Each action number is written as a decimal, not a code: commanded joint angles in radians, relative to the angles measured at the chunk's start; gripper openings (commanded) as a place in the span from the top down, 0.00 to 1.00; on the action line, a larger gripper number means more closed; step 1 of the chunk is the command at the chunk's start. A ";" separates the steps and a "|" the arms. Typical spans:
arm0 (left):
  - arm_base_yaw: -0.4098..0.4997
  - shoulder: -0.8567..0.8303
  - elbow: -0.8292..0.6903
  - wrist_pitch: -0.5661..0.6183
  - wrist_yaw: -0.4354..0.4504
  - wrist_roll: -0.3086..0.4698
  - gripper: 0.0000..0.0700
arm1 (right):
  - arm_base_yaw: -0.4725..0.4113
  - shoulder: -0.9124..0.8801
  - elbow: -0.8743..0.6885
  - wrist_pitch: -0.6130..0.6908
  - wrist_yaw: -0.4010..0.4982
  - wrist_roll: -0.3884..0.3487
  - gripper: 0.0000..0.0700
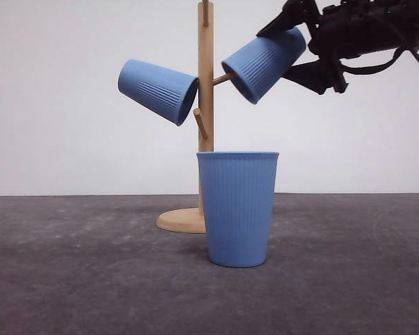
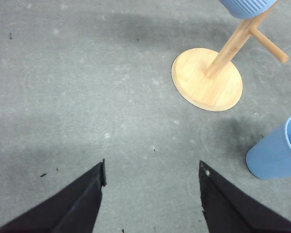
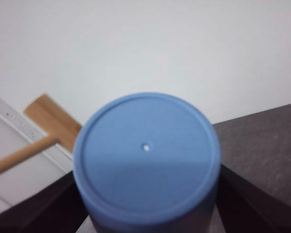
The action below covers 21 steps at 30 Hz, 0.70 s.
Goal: Place three cups
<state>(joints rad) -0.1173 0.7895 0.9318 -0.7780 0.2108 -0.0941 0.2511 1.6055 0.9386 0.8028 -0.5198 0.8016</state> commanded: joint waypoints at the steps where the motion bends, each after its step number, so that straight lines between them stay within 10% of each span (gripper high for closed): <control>1: -0.001 0.002 0.005 0.009 -0.001 0.004 0.49 | 0.013 0.030 0.021 0.004 0.004 -0.033 0.40; 21: -0.001 0.001 0.005 0.009 -0.001 0.004 0.49 | 0.039 0.037 0.021 -0.045 0.037 -0.106 0.17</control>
<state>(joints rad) -0.1173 0.7887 0.9318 -0.7780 0.2108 -0.0941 0.2878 1.6287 0.9401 0.7460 -0.4816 0.7094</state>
